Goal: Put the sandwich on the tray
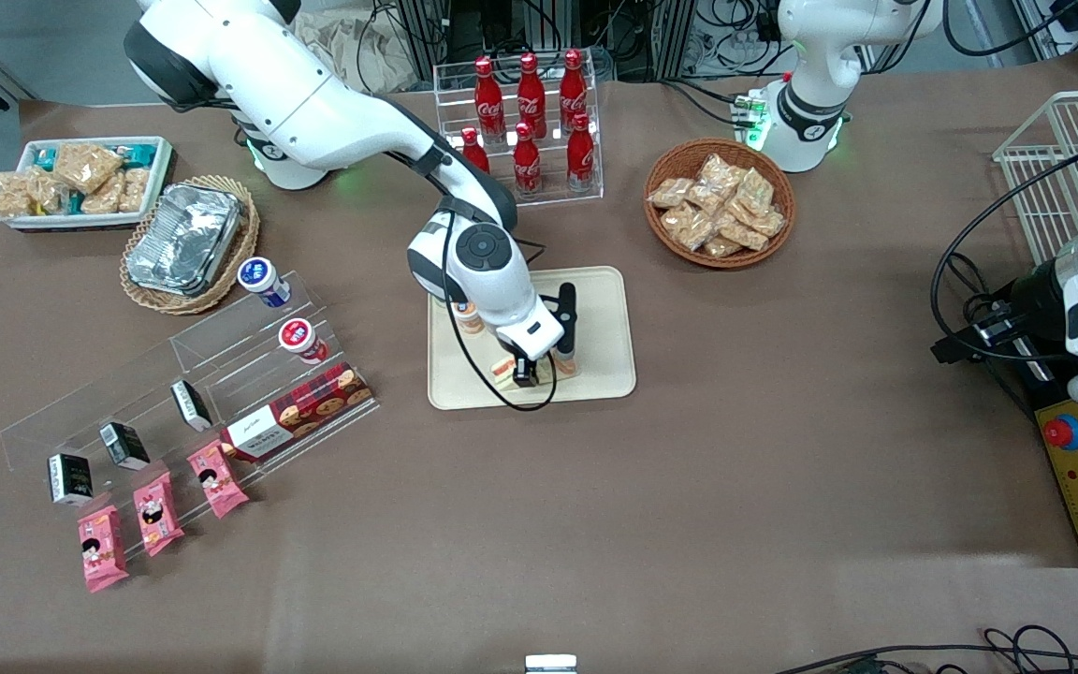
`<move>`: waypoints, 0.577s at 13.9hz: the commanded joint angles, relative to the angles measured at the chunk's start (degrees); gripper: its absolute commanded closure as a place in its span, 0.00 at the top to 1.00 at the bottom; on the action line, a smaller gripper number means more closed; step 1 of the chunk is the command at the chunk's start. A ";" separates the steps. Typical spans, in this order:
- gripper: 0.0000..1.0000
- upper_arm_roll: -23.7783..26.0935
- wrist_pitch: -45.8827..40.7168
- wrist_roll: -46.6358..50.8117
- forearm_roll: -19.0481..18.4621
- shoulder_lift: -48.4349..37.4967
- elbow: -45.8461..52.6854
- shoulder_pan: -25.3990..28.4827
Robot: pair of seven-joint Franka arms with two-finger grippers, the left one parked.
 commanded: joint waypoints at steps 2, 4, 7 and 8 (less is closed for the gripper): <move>0.99 0.03 -13.54 12.65 -0.43 -7.52 0.91 0.50; 0.99 0.20 -18.84 20.95 -0.35 -12.01 0.91 0.33; 0.99 0.20 -28.31 25.10 0.96 -19.30 1.00 -2.90; 0.99 0.46 -31.22 25.37 3.67 -21.85 1.00 -6.32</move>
